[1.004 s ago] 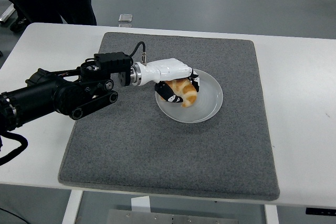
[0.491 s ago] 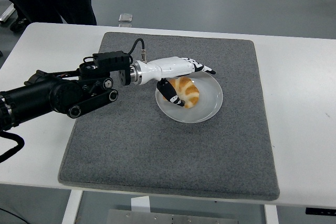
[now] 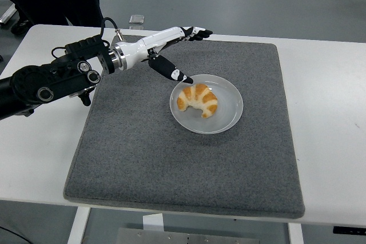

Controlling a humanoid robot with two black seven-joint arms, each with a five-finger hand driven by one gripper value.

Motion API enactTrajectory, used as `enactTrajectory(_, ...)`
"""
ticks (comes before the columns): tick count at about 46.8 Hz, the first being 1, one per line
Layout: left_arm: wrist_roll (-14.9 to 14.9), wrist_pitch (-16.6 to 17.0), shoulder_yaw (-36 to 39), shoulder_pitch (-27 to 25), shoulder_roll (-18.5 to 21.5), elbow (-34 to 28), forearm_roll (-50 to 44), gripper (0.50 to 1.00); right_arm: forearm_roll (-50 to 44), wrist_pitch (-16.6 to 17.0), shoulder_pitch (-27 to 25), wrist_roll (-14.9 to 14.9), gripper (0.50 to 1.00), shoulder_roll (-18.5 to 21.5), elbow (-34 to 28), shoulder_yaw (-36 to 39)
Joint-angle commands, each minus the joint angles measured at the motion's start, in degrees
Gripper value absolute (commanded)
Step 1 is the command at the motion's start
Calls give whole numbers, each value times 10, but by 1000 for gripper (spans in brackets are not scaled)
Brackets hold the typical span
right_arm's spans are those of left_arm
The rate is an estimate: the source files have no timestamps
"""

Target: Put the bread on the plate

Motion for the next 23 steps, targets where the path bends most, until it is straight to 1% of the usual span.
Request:
enactTrajectory(1,0,-1,-1,0,11,0,-40,999,0,0,0,0,952,0,0,0)
enactTrajectory(7,1,-7,-7,2,27,4,-89,999,0,0,0,0,952,0,0,0)
enactTrajectory(10,1,-19,-7,3,34,5,-126,999,0,0,0,0,954,0,0,0)
enactTrajectory(15,2,-57,-8,3,49,16,-193,999,0,0,0,0,954,0,0,0)
enactTrajectory(23,3,-130,-11,4,64,65,-277,999,0,0,0,0,952,0,0,0)
